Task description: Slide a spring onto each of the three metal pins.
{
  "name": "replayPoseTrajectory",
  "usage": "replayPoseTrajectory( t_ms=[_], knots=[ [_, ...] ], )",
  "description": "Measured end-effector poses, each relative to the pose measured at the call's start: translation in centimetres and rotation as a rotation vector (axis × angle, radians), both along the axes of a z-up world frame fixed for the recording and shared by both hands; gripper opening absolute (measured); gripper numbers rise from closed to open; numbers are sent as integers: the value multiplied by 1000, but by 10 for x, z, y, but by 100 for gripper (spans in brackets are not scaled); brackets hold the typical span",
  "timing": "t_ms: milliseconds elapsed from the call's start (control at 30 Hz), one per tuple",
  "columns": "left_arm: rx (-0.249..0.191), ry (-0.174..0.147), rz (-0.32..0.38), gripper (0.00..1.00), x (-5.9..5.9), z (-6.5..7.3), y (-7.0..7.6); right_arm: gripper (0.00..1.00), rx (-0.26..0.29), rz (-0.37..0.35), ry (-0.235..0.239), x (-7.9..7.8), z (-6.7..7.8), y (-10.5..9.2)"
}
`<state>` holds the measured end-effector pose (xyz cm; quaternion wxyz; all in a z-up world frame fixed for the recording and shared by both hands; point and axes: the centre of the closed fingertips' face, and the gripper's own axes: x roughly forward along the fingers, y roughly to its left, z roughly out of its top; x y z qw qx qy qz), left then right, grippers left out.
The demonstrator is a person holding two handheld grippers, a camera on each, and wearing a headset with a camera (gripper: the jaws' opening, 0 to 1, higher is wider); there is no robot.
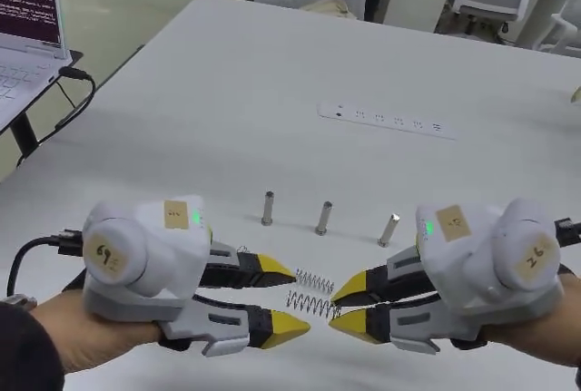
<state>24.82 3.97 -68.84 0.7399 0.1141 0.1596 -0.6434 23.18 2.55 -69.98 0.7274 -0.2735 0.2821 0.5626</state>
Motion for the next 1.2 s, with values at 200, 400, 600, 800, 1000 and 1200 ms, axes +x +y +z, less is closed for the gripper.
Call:
replayPoseTrajectory(
  t_ms=[200, 400, 600, 800, 1000, 1200],
  knots=[
    [10, 0, -14, 14, -1, -4, 0, 8, -15, 17, 5, -2, -2, -1],
    [20, -1, -27, 7, -3, -8, 0, 8, -19, 28, 13, -3, -4, 0],
    [52, 1, -48, 5, -6, -17, -2, 8, -26, 31, 24, -4, -7, -2],
    [81, -6, -65, 4, -7, -22, -3, 7, -24, 37, 25, -5, -5, -2],
    [84, -5, -72, 3, -8, -23, -4, 7, -5, 37, 26, -5, 2, 0],
    [79, -2, -76, 3, -8, -24, -6, 7, 14, 33, 32, -7, 9, 2]
  ],
)
